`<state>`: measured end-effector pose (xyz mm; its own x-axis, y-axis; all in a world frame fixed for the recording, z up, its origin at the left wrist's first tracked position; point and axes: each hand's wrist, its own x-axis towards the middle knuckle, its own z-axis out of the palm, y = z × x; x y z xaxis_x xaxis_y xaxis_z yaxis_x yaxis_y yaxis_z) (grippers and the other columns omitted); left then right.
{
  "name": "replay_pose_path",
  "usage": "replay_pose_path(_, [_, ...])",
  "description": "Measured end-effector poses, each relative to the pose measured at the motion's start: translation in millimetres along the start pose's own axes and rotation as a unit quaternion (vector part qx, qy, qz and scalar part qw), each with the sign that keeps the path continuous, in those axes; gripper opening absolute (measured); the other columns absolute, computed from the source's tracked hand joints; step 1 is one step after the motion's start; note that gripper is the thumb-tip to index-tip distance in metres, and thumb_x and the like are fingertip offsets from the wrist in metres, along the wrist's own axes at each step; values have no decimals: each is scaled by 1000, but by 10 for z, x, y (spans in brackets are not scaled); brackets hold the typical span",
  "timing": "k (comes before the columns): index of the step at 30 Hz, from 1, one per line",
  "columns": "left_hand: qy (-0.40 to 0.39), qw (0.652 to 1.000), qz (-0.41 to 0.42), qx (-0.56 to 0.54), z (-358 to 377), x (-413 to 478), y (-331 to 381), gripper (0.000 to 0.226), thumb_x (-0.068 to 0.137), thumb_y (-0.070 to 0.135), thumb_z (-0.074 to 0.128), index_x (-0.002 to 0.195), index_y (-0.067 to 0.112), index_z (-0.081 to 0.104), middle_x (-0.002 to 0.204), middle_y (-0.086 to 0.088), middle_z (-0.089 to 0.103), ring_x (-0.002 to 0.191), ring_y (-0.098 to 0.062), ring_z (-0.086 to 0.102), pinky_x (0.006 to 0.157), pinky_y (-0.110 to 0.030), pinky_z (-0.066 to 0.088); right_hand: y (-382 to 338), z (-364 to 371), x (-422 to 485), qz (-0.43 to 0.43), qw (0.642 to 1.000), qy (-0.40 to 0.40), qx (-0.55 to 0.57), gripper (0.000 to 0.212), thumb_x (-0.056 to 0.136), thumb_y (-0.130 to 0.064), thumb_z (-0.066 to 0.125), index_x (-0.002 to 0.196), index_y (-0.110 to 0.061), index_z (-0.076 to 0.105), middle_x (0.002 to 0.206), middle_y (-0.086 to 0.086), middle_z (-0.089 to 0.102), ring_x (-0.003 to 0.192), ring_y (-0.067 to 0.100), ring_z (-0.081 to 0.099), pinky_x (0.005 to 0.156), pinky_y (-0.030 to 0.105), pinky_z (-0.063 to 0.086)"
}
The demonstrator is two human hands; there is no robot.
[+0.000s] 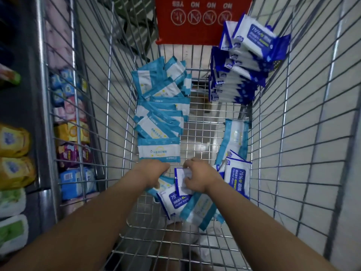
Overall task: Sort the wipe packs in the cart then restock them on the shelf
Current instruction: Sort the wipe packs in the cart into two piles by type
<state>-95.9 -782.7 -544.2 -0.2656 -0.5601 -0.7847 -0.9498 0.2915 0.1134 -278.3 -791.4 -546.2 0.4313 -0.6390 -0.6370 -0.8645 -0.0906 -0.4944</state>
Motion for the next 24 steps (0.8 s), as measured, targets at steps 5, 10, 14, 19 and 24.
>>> replay_pose_path(5, [54, 995, -16, -83, -735, -94, -72, 37, 69, 14, 77, 81, 24, 43, 96, 3, 55, 93, -19, 53, 70, -30, 38, -33, -405, -93, 48, 972, 83, 214, 61, 78, -14, 69, 134, -19, 47, 133, 3, 51, 117, 21, 52, 95, 30, 45])
replay_pose_path(10, [152, 902, 24, -404, -1851, -154, -126, 37, 69, -4, 76, 85, 23, 57, 100, -5, 57, 95, -20, 55, 85, -37, 48, -82, -1195, -117, 93, 849, 144, 500, 44, 83, -9, 70, 121, -13, 49, 107, 4, 58, 80, 12, 57, 64, 23, 47])
replay_pose_path(14, [128, 905, -1, -406, -2140, -108, -113, 39, 72, -3, 76, 101, 18, 61, 111, -7, 59, 105, -22, 56, 91, -39, 50, -42, -1506, -149, 91, 833, 121, 533, 14, 89, -2, 61, 84, -15, 56, 77, 6, 60, 56, 12, 58, 54, 25, 47])
replay_pose_path(19, [44, 977, -58, -200, -1826, -57, -165, 47, 69, 6, 81, 112, -2, 61, 106, -18, 60, 99, -31, 61, 80, -39, 50, -178, -1296, -2, 86, 900, 60, 424, 19, 85, 8, 60, 78, -8, 54, 66, 6, 54, 54, 14, 52, 48, 21, 45])
replay_pose_path(24, [32, 991, -82, -103, -1124, 42, -333, 27, 70, 9, 77, 68, 18, 51, 85, -6, 57, 83, -22, 56, 69, -27, 42, -329, -656, 231, 56, 966, -15, 251, 24, 83, -7, 68, 106, -7, 63, 95, 10, 66, 80, 20, 61, 61, 17, 44])
